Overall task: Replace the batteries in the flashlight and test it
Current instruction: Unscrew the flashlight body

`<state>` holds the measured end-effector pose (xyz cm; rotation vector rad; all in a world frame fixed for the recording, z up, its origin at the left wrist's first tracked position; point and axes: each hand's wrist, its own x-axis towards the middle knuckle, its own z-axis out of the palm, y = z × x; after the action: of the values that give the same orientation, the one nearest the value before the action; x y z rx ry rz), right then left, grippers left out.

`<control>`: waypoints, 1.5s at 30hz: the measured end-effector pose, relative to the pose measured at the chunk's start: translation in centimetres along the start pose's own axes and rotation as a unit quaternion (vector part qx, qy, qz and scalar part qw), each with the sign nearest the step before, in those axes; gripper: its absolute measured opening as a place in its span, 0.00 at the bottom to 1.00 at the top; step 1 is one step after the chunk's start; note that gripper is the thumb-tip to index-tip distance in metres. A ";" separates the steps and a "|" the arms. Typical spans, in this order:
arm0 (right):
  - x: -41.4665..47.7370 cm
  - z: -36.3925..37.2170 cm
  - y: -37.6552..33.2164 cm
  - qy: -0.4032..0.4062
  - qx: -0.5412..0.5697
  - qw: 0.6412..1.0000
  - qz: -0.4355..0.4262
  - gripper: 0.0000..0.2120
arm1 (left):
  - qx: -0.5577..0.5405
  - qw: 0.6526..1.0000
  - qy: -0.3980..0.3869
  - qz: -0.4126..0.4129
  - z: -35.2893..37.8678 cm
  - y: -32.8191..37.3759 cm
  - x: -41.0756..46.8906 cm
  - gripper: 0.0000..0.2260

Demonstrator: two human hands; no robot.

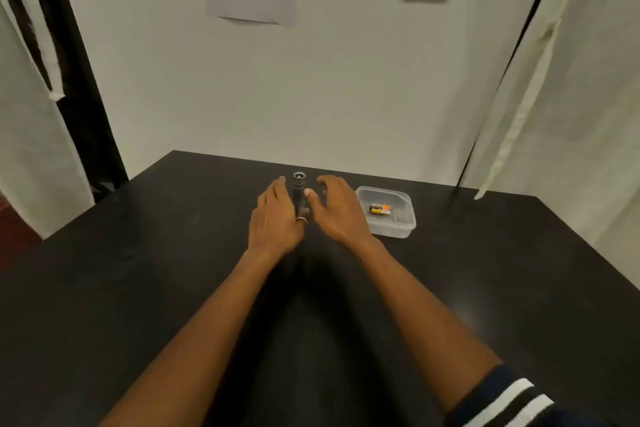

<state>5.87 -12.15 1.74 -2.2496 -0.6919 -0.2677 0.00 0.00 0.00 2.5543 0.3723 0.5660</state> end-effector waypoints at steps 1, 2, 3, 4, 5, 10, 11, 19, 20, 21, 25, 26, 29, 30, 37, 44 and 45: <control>0.8 0.6 0.0 0.002 0.011 1.000 0.006 0.24 | -0.021 1.000 -0.001 -0.008 0.4 -0.3 0.8 0.37; 1.6 1.0 -0.2 -0.002 0.018 1.000 0.014 0.25 | -0.045 0.999 -0.002 -0.017 0.7 -0.5 1.5 0.34; 2.5 1.6 -0.2 -0.003 0.020 1.000 0.016 0.26 | -0.055 0.998 -0.001 -0.013 1.2 -0.8 2.1 0.30; 3.0 2.0 -0.4 -0.009 0.013 1.000 0.020 0.27 | -0.058 0.998 -0.007 -0.009 1.5 -1.0 2.6 0.24; 3.6 2.5 -0.4 -0.009 0.004 1.000 0.021 0.27 | -0.070 0.998 -0.002 -0.005 1.9 -1.1 3.0 0.18; 4.3 3.5 -0.4 0.016 -0.025 1.000 -0.007 0.16 | -0.099 0.995 -0.008 -0.011 3.0 -1.6 3.3 0.07; 4.2 3.4 -0.4 0.023 -0.024 0.999 -0.010 0.14 | -0.099 0.995 -0.006 -0.005 3.1 -1.8 3.1 0.07; -0.4 -0.2 0.4 0.140 0.253 0.945 0.154 0.08 | -0.256 0.966 -0.010 0.041 2.1 -0.2 -0.6 0.15; -1.2 -0.9 0.6 0.145 0.281 0.934 0.169 0.08 | -0.289 0.957 -0.018 0.031 1.9 0.3 -1.3 0.17; -2.0 -1.4 1.0 0.146 0.302 0.925 0.178 0.09 | -0.320 0.947 -0.029 0.018 1.8 0.7 -1.7 0.19; -5.8 -3.8 3.3 0.133 0.314 0.920 0.192 0.09 | -0.427 0.901 -0.063 -0.043 2.0 1.8 -3.7 0.20; -6.4 -4.0 4.0 0.125 0.323 0.916 0.204 0.09 | -0.459 0.884 -0.062 -0.066 2.2 1.9 -4.1 0.20; -7.7 -4.4 5.5 0.106 0.364 0.891 0.251 0.11 | -0.553 0.822 -0.064 -0.117 2.7 2.6 -5.0 0.19; -8.0 -4.5 5.8 0.101 0.373 0.885 0.260 0.12 | -0.574 0.807 -0.069 -0.122 2.8 2.7 -5.1 0.19; -8.8 -3.5 7.3 0.096 0.345 0.894 0.267 0.19 | -0.595 0.789 -0.092 -0.121 4.1 2.3 -5.3 0.13; -8.8 -2.9 8.0 0.115 0.303 0.912 0.252 0.22 | -0.570 0.811 -0.082 -0.104 4.9 1.9 -5.1 0.08; -8.8 -2.8 8.0 0.113 0.301 0.913 0.252 0.22 | -0.567 0.814 -0.079 -0.102 5.0 1.9 -5.2 0.08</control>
<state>3.03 -22.25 -4.54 -1.6842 -0.0315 -0.0410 -2.01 -5.51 -4.66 1.3586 0.1502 0.3198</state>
